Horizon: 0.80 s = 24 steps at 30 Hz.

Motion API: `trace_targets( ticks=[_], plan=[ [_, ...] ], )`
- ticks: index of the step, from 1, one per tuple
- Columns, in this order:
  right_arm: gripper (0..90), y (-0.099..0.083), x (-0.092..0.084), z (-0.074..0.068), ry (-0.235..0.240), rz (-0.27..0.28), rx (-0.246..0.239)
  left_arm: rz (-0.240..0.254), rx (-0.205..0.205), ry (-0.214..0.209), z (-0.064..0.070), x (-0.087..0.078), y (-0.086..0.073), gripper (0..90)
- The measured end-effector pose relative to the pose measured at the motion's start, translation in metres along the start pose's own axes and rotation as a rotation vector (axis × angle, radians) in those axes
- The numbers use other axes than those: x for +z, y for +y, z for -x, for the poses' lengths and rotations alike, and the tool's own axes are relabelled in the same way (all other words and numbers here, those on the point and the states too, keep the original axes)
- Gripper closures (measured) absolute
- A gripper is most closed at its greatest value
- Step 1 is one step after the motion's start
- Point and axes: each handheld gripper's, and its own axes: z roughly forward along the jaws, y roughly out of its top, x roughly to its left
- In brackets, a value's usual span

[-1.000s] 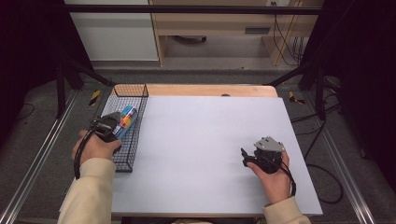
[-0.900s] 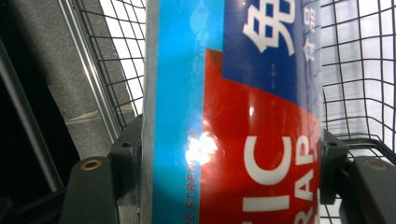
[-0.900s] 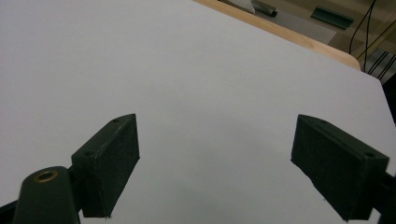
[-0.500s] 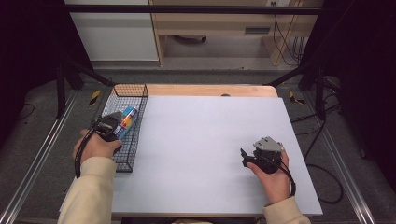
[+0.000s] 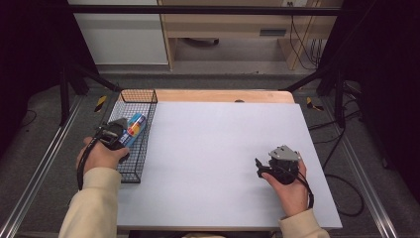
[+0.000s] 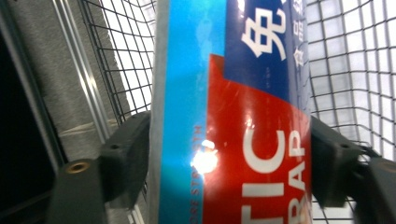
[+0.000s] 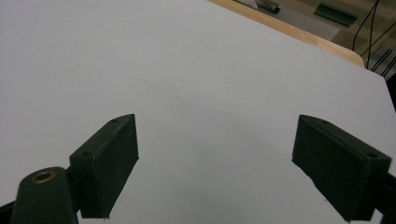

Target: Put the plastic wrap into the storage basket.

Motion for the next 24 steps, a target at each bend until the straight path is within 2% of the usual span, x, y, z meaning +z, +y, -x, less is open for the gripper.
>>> trace_targets(
  ticks=[5,8,14,17,20,24],
  plan=[
    [14.6,0.000,0.000,0.000,-0.001,-0.002,-0.005,0.065,-0.002,-0.014,0.002,-0.007,-0.005,18.8],
    [14.6,0.000,-0.001,0.000,-0.003,-0.002,-0.004,0.120,-0.002,-0.002,0.003,-0.015,-0.009,14.8],
    [13.9,-0.001,-0.002,0.003,-0.012,0.001,-0.003,0.260,-0.012,0.003,0.004,-0.032,-0.016,8.1],
    [13.2,-0.001,-0.004,0.005,-0.021,0.011,-0.002,0.320,0.012,0.006,0.010,-0.041,-0.018,6.2],
    [12.5,0.000,-0.004,0.005,-0.027,0.019,0.001,0.407,0.045,0.000,0.018,-0.050,-0.018,5.6],
    [12.1,0.000,-0.005,0.003,-0.033,0.017,-0.012,0.511,0.101,-0.043,0.032,-0.060,-0.016,5.2]
  ],
)
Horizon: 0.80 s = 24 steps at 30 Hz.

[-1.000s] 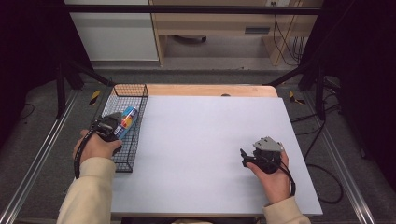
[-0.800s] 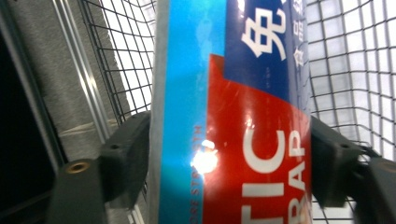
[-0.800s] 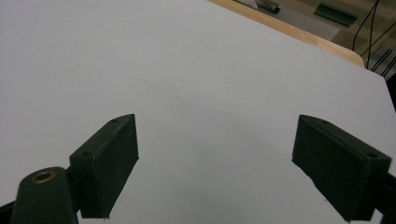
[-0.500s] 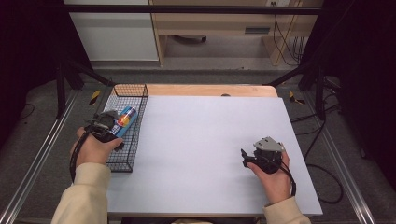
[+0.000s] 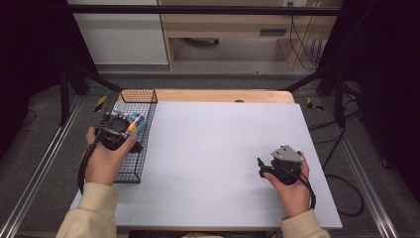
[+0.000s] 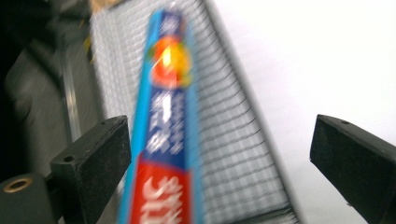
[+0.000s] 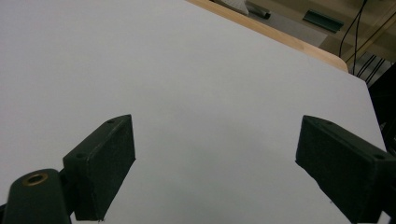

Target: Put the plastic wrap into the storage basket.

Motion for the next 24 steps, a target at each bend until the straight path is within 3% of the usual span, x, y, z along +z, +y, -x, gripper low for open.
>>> trace_targets(
  ticks=[3,14,21,24],
  plan=[
    [11.7,0.000,0.000,-0.001,-0.006,-0.002,0.000,0.055,0.031,-0.039,0.012,0.000,0.005,5.0],
    [8.2,-0.004,-0.003,0.008,-0.054,0.005,0.038,0.180,0.145,-0.170,0.049,0.009,0.020,5.2],
    [5.7,-0.009,-0.004,0.013,-0.054,-0.008,0.084,0.223,0.236,-0.251,0.078,0.010,0.026,5.4],
    [4.7,-0.010,-0.006,0.017,-0.057,-0.002,0.094,0.244,0.263,-0.285,0.083,0.009,0.028,5.4]
  ],
)
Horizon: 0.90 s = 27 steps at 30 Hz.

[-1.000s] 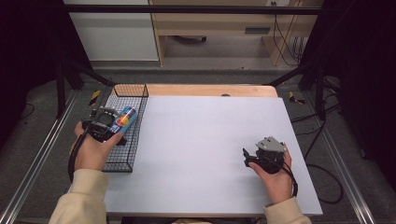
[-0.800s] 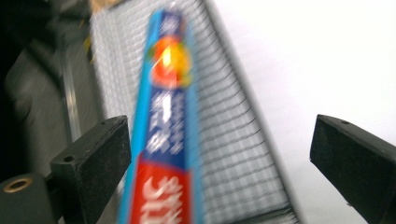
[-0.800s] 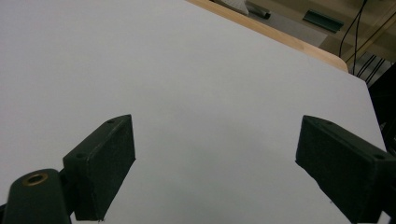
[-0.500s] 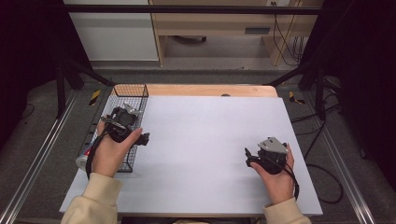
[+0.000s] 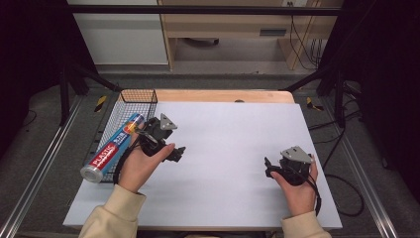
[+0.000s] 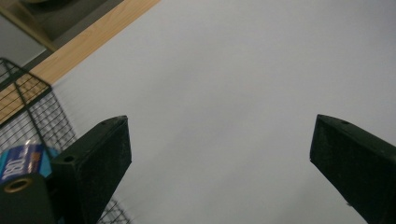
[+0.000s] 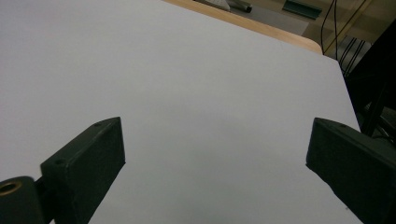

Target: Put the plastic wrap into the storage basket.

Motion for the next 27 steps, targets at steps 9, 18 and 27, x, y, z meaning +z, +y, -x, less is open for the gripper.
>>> trace_targets(
  ticks=[9,18,27],
  plan=[
    [4.0,-0.003,-0.002,0.002,0.005,0.000,-0.008,0.049,0.079,-0.082,0.013,0.013,0.006,5.1],
    [4.0,-0.011,-0.016,0.005,-0.035,0.001,0.009,0.153,0.162,-0.123,0.034,0.041,0.006,6.1],
    [4.2,-0.020,-0.027,0.010,-0.039,-0.007,0.019,0.220,0.148,-0.199,0.047,0.058,-0.013,5.7]
  ],
)
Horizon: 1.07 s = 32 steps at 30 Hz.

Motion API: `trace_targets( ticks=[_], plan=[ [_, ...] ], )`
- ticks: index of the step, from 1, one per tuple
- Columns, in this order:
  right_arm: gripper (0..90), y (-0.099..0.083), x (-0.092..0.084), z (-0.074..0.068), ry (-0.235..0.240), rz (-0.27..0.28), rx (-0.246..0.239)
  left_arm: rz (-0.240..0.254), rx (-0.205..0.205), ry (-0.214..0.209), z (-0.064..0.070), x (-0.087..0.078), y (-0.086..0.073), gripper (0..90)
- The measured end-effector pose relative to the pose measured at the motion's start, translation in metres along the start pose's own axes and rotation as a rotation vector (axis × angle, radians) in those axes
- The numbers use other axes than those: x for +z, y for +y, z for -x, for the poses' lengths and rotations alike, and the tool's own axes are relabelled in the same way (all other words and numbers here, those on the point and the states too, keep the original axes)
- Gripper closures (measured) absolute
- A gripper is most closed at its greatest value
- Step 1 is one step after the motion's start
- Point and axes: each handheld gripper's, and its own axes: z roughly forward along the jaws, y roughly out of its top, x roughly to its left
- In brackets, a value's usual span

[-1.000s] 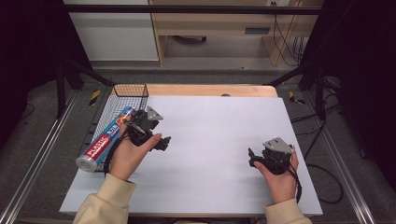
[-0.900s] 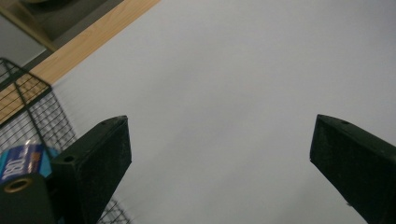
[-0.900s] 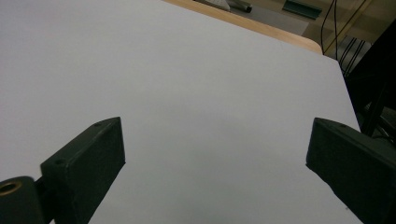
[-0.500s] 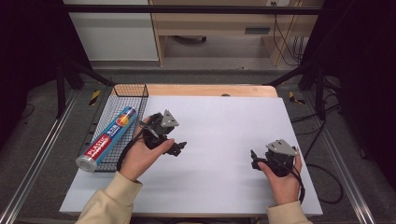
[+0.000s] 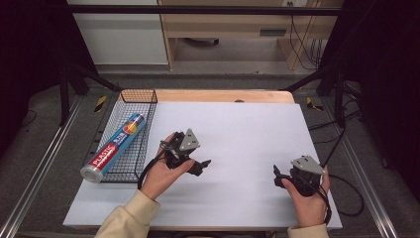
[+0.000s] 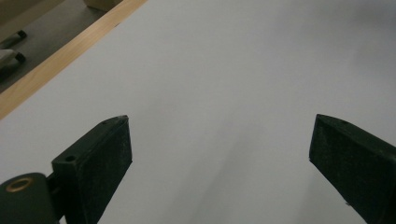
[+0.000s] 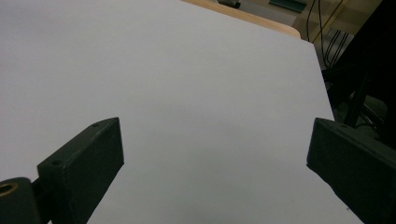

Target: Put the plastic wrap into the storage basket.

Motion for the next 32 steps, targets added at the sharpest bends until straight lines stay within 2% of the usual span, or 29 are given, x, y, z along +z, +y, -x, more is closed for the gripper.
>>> trace_targets(
  ticks=[6,14,21,26,32],
  plan=[
    [4.2,-0.006,-0.004,0.006,0.008,-0.015,0.009,0.007,0.003,-0.028,0.009,0.008,-0.014,5.6],
    [4.1,-0.011,-0.008,0.011,0.011,-0.024,0.022,-0.005,-0.021,-0.030,0.015,0.016,-0.029,5.5],
    [4.0,-0.014,-0.005,0.013,0.052,-0.042,0.046,-0.010,-0.069,-0.027,0.009,0.017,-0.044,5.5],
    [4.4,-0.015,0.002,0.011,0.121,-0.072,0.067,-0.024,-0.079,-0.014,0.008,0.013,-0.050,5.3],
    [4.0,-0.016,0.004,0.011,0.139,-0.068,0.073,-0.012,-0.095,0.003,0.005,0.007,-0.059,5.3]
  ],
)
